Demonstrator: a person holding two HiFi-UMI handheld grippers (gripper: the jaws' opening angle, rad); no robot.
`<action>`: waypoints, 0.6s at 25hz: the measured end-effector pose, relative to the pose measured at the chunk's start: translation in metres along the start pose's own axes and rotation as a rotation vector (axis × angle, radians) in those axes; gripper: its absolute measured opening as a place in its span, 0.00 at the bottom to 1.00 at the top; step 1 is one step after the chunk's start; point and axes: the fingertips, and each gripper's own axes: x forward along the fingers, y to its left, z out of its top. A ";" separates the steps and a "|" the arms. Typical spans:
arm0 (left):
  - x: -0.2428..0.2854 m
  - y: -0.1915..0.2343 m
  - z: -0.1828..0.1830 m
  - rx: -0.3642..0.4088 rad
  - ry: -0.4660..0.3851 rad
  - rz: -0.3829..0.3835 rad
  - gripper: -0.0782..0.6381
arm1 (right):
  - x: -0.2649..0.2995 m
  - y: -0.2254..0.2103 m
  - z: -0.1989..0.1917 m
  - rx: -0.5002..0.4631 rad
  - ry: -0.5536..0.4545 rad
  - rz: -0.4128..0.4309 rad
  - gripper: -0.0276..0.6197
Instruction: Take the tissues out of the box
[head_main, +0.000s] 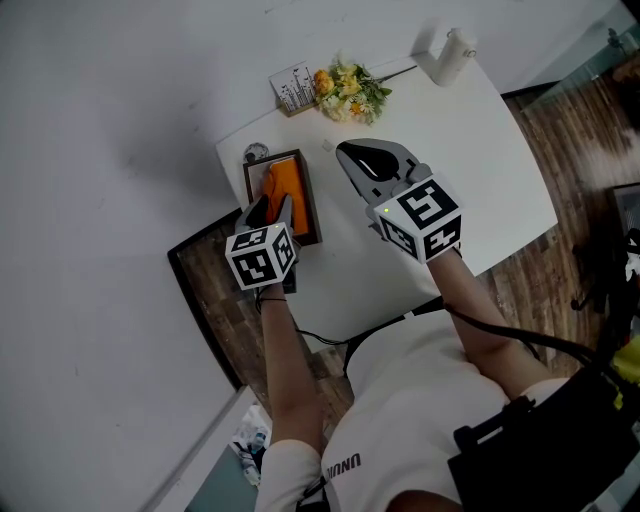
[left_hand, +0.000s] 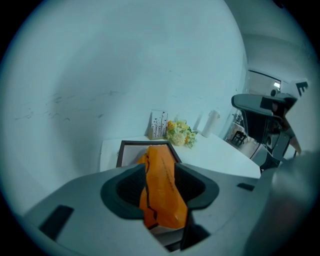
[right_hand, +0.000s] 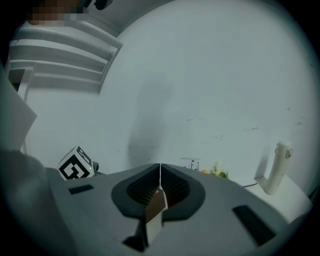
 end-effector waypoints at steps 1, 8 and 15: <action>0.001 0.000 -0.001 0.010 0.009 0.002 0.36 | 0.000 0.000 -0.001 0.001 0.001 0.000 0.08; 0.006 -0.001 -0.008 0.078 0.079 0.015 0.36 | -0.001 -0.002 -0.002 0.006 -0.001 -0.006 0.08; 0.009 -0.002 -0.013 0.093 0.130 0.017 0.35 | 0.000 -0.002 -0.003 0.003 0.000 -0.005 0.08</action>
